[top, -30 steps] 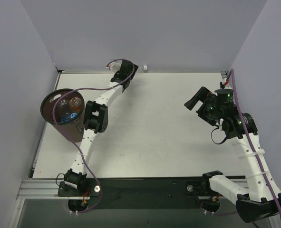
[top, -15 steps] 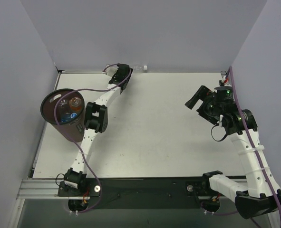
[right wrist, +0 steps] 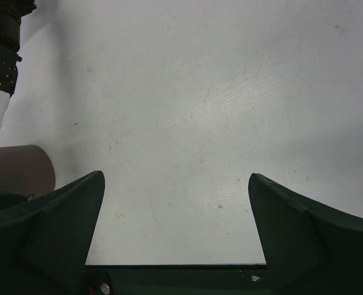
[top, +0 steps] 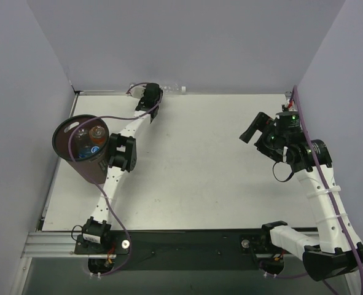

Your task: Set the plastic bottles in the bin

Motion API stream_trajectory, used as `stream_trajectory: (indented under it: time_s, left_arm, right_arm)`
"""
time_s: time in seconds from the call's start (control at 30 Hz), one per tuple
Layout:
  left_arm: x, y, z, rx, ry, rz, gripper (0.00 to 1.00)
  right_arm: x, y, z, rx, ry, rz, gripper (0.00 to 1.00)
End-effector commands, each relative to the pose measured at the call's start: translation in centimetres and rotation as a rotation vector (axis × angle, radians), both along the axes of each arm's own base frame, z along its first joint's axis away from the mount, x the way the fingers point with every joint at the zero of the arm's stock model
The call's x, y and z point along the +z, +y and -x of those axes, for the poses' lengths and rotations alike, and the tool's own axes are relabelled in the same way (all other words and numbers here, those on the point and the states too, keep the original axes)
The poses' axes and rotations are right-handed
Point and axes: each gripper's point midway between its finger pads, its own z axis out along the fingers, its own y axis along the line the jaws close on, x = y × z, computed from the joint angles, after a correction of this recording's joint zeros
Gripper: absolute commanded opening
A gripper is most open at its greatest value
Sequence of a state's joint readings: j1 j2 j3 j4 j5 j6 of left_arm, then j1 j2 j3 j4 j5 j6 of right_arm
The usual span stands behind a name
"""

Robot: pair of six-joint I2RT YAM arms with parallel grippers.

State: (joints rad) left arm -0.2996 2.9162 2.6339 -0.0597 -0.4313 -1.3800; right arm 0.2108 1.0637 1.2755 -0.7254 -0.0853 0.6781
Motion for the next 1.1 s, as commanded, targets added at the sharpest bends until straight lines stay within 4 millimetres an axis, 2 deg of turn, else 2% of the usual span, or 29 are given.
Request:
stream_trajectory:
  time_s: [0.0, 0.03, 0.07, 0.2, 0.23, 0.3, 0.33, 0.37, 0.4, 0.43, 0.47, 0.53, 0.57, 0.63, 0.73, 0.77, 0.8, 0.83, 0.87, 0.9, 1.03, 1.07]
  left_arm:
    - [2.2, 1.9, -0.7, 0.003, -0.077, -0.003, 0.25]
    - [4.4, 1.6, -0.6, -0.008, -0.105, 0.005, 0.25]
    - [5.3, 1.3, -0.4, -0.018, -0.120, 0.011, 0.25]
    - [7.5, -1.3, 0.8, -0.111, -0.135, 0.060, 0.12]
    - [8.2, -2.1, 1.5, -0.141, -0.134, 0.065, 0.05]
    - [9.5, -2.7, 2.1, -0.157, -0.143, 0.056, 0.00]
    - [11.4, -2.8, 2.7, -0.158, -0.158, 0.055, 0.00]
    - [10.2, -2.9, 3.3, -0.145, -0.114, 0.044, 0.00]
    - [11.2, -2.7, 3.6, -0.134, -0.114, 0.066, 0.00]
    - [10.9, -2.6, 3.8, -0.130, -0.099, 0.078, 0.00]
    - [9.5, -2.6, 4.4, -0.132, -0.048, 0.090, 0.00]
    - [9.9, -3.0, 5.0, -0.133, -0.036, 0.159, 0.00]
    - [9.5, -3.5, 5.5, -0.146, -0.025, 0.168, 0.00]
    - [10.3, -3.6, 5.8, -0.132, -0.028, 0.162, 0.00]
    - [9.2, -3.5, 5.1, -0.104, 0.017, 0.171, 0.38]
    - [7.9, -3.5, 5.1, -0.099, 0.061, 0.179, 0.46]
    - [7.9, -3.7, 4.2, -0.091, 0.053, 0.218, 0.58]
    - [6.6, -3.7, 4.3, -0.079, 0.097, 0.227, 0.63]
    - [6.4, -3.7, 4.1, -0.066, 0.105, 0.244, 0.67]
    - [4.9, -3.7, 3.9, -0.042, 0.126, 0.277, 0.74]
    - [3.6, -2.7, 3.6, 0.028, 0.138, 0.330, 0.83]
    - [4.0, -2.4, 3.4, 0.036, 0.123, 0.317, 0.86]
  right_arm:
    - [0.7, -0.2, -0.5, 0.006, -0.001, 0.015, 0.97]
    - [0.8, -0.1, -0.6, 0.007, -0.001, 0.014, 0.97]
    - [0.8, -0.1, -0.7, 0.007, 0.000, 0.012, 0.97]
    - [0.9, 0.1, -1.0, 0.005, -0.004, 0.005, 0.97]
    - [0.9, 0.0, -1.0, 0.005, -0.007, 0.005, 0.97]
    - [1.1, 0.0, -0.9, 0.003, -0.016, 0.004, 0.97]
    - [1.1, 0.0, -0.8, 0.002, -0.019, 0.003, 0.97]
    - [1.1, -0.2, -0.7, -0.003, -0.019, 0.006, 0.97]
    - [1.2, -0.2, -0.4, -0.003, -0.029, 0.005, 0.97]
    - [1.0, -0.3, -0.2, -0.008, -0.024, 0.003, 0.97]
    - [0.9, -0.3, -0.1, -0.007, -0.024, 0.002, 0.97]
    - [1.0, -0.3, 0.3, -0.008, -0.032, -0.002, 0.97]
    - [1.0, -0.4, 0.4, -0.010, -0.035, -0.001, 0.97]
    - [1.3, -0.5, 0.5, -0.013, -0.046, -0.002, 0.97]
    - [1.5, -0.6, 0.7, -0.014, -0.052, -0.003, 0.97]
    - [1.5, -0.5, 0.8, -0.013, -0.053, -0.008, 0.97]
    - [1.4, -0.5, 0.9, -0.011, -0.052, -0.010, 0.97]
    - [1.4, -0.5, 0.9, -0.014, -0.052, -0.012, 0.97]
    - [1.4, -0.4, 1.0, -0.010, -0.055, -0.014, 0.97]
    - [1.5, -0.5, 1.1, -0.011, -0.058, -0.015, 0.97]
    - [2.0, -0.5, 1.2, -0.010, -0.073, -0.016, 0.97]
    - [2.1, -0.5, 1.1, -0.011, -0.075, -0.016, 0.97]
